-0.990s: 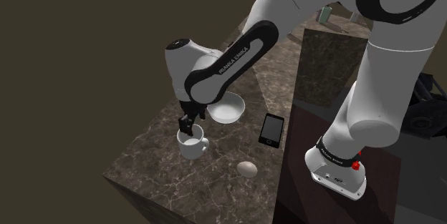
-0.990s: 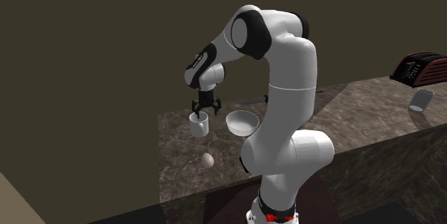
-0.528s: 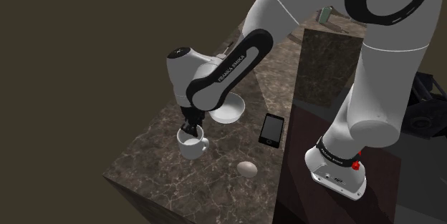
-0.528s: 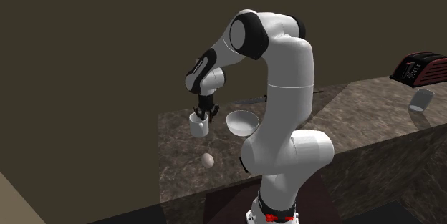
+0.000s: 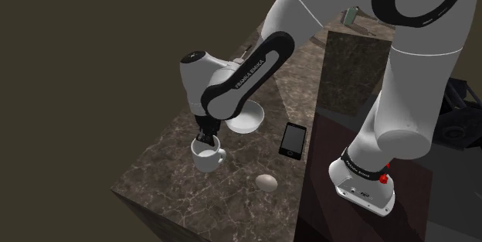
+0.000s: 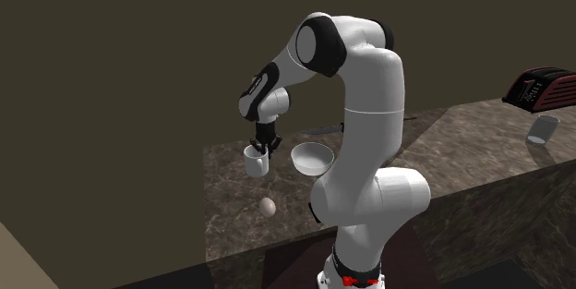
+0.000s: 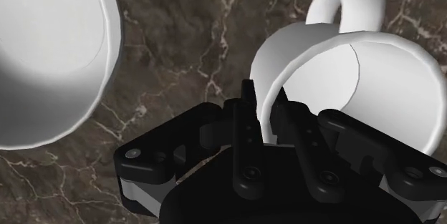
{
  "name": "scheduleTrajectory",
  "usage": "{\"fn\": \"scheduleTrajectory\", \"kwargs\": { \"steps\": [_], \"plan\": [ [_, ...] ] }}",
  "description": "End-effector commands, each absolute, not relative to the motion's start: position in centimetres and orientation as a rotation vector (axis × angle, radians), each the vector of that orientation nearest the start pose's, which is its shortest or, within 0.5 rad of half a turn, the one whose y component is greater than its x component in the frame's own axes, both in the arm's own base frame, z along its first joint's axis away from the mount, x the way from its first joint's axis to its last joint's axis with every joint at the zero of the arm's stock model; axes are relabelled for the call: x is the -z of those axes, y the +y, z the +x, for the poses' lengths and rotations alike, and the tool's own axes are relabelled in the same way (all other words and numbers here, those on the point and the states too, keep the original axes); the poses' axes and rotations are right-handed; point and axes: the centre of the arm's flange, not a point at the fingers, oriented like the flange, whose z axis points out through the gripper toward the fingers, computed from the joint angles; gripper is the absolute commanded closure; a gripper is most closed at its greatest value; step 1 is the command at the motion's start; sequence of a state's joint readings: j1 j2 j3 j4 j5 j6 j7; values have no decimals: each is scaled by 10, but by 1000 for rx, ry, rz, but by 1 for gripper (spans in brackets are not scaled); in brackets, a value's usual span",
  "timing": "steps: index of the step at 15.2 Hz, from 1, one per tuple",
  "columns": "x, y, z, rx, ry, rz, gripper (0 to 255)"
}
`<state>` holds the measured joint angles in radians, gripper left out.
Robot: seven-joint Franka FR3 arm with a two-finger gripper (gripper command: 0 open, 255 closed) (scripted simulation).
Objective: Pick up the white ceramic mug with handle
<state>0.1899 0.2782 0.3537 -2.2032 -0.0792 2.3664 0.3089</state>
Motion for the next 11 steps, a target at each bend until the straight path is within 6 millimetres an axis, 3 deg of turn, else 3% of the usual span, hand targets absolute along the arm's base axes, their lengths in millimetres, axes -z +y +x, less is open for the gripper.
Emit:
{"fn": "scheduleTrajectory", "kwargs": {
  "steps": [1,11],
  "plan": [
    [-260,280,465,-165,-447,-3105,255],
    [-313,280,465,-165,-447,-3105,255]
  ]
}}
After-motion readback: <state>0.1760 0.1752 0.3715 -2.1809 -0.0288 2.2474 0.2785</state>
